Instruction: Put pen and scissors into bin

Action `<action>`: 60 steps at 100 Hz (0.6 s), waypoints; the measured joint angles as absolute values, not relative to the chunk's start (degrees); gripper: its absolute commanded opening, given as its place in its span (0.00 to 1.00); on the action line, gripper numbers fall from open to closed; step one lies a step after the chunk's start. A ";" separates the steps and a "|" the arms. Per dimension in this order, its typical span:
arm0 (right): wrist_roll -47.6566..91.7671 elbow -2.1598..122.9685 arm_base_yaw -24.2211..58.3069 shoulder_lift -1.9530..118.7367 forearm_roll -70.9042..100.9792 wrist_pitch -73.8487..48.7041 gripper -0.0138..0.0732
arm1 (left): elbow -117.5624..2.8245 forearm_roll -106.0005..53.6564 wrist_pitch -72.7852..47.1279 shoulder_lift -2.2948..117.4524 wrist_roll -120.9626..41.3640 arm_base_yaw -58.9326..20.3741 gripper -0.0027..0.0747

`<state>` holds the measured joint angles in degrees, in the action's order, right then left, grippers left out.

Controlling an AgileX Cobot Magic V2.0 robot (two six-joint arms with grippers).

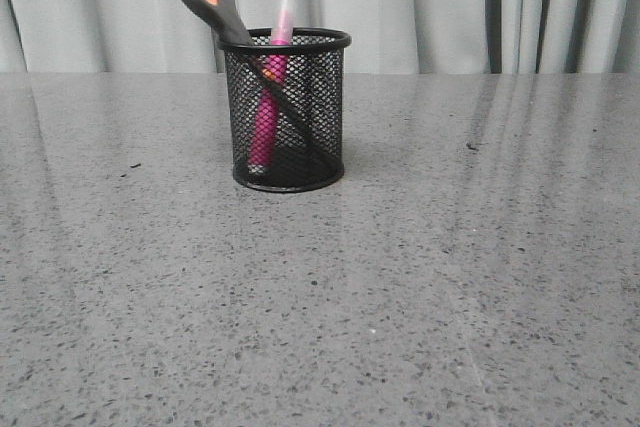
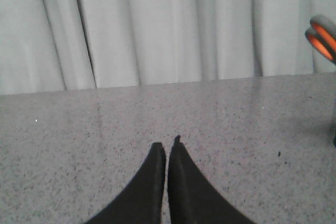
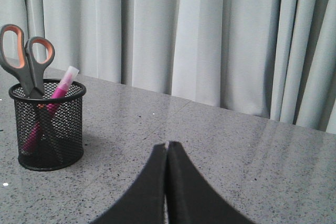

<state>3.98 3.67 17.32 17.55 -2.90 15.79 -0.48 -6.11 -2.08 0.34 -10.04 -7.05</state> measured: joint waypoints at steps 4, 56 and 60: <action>3.98 3.67 17.32 17.55 -2.80 15.79 0.09 | 0.30 -5.57 -3.06 -0.11 -9.31 -6.77 0.01; 3.98 3.60 17.32 17.55 -2.80 15.57 0.09 | 0.30 -3.62 -6.51 -0.24 -7.18 -6.34 0.01; 3.98 3.60 17.32 17.55 -2.80 15.57 0.09 | 0.30 -3.62 -6.51 -0.24 -7.18 -6.34 0.01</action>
